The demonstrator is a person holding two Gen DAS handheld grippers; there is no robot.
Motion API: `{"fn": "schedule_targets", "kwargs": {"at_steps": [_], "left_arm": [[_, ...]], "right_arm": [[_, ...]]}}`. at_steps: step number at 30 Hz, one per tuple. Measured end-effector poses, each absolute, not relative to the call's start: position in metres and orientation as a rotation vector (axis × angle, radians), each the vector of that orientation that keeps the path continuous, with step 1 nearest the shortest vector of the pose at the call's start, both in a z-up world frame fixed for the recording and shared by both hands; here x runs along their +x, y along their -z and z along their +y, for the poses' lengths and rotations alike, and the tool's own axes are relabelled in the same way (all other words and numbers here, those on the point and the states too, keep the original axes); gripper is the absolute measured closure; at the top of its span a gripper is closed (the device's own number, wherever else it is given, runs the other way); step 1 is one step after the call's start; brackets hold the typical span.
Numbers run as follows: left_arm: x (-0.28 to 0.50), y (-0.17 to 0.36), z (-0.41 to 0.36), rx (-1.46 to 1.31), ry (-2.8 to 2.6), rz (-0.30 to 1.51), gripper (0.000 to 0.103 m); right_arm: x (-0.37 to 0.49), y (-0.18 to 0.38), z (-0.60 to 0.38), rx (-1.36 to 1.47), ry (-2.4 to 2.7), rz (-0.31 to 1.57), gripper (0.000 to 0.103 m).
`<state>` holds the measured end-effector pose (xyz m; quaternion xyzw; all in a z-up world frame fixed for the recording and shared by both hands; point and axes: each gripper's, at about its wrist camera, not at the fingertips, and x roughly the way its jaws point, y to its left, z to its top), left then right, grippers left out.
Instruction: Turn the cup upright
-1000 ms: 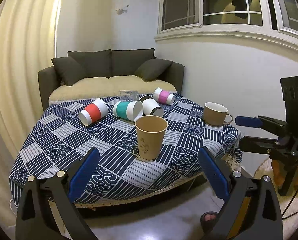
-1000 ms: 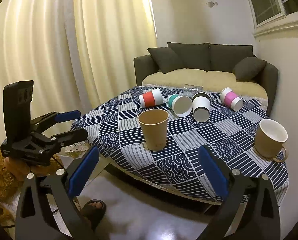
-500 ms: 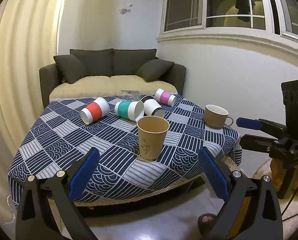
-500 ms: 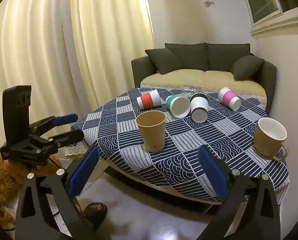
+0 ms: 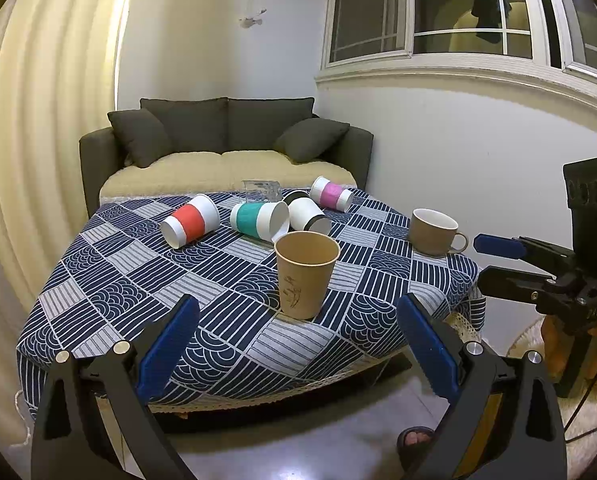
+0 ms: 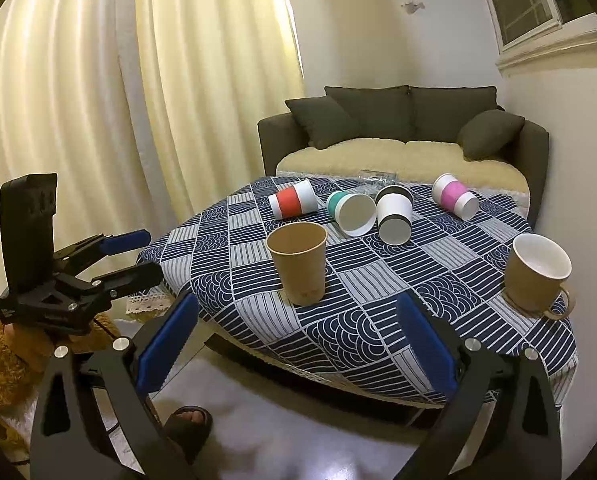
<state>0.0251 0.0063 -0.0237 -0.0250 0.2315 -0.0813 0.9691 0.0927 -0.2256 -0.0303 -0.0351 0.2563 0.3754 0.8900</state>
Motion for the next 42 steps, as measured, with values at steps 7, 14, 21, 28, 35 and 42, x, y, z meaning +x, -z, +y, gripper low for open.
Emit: {"fn": "schedule_targets", "kwargs": {"at_steps": [7,14,21,28,35,42], "left_arm": [[0.0248,0.0239,0.0052,-0.046,0.165,0.468,0.007],[0.0246,0.0245,0.0045,-0.048,0.164,0.471,0.007],[0.0253,0.0260,0.0040,-0.049,0.165,0.480,0.007],[0.0252,0.0262,0.0030,-0.047,0.167,0.479,0.007],[0.0264,0.0274,0.0037,-0.051,0.165,0.483,0.007],[0.0256,0.0274,0.0034,-0.047,0.169,0.487,0.007]], "right_arm": [[0.0919,0.0299,-0.2243,-0.075,-0.781,0.530,0.005],[0.0915,0.0297,-0.2234,-0.074,-0.784,0.528,0.005],[0.0917,0.0294,-0.2238,-0.073,-0.780,0.531,0.005],[0.0925,0.0307,-0.2243,-0.074,-0.777,0.535,0.005],[0.0922,0.0321,-0.2232,-0.081,-0.776,0.538,0.005],[0.0923,0.0322,-0.2240,-0.080,-0.774,0.539,0.005]]}}
